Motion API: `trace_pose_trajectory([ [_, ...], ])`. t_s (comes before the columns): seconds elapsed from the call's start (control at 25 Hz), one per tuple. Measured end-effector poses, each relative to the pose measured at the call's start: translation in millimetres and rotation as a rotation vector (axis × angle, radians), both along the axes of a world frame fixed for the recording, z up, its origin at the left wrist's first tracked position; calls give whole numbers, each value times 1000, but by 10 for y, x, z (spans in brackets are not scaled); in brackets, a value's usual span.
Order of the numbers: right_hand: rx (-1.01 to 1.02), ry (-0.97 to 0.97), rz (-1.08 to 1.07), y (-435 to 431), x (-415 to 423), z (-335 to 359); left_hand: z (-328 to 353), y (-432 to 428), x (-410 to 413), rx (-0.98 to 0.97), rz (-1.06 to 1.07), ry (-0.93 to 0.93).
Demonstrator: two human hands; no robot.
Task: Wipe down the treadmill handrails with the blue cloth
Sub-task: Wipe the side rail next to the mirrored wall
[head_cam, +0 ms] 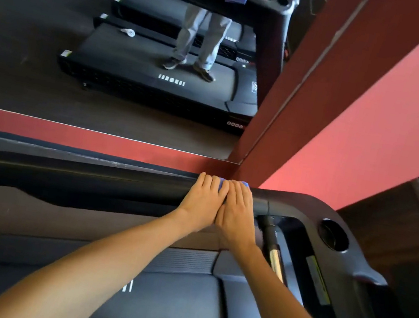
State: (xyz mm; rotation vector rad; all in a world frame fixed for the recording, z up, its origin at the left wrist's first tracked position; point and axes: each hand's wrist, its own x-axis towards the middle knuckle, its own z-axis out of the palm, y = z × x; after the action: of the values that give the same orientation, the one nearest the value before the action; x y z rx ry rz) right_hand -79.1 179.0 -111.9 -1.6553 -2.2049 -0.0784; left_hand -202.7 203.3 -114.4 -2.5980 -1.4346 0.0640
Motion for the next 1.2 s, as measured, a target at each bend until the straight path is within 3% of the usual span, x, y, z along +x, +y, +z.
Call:
trace_pose_trajectory([
  [0.2, -41, -18, -148, -2, 581, -16, 20, 132, 634, -49, -88, 11],
  [0.4, -141, -98, -205, -47, 389, -78, -31, 119, 393, -5, -92, -16],
  [0.6, -204, -187, -94, -181, -510, -56, -4, -26, -607, -1, -67, -19],
  [0.96, -273, -160, 154, -234, -2921, 81, 184, -361, -3223, -70, 92, -18],
  [1.2, -223, -58, 303, -239, -4082, 243, 253, -547, -4421, -94, 231, 39],
])
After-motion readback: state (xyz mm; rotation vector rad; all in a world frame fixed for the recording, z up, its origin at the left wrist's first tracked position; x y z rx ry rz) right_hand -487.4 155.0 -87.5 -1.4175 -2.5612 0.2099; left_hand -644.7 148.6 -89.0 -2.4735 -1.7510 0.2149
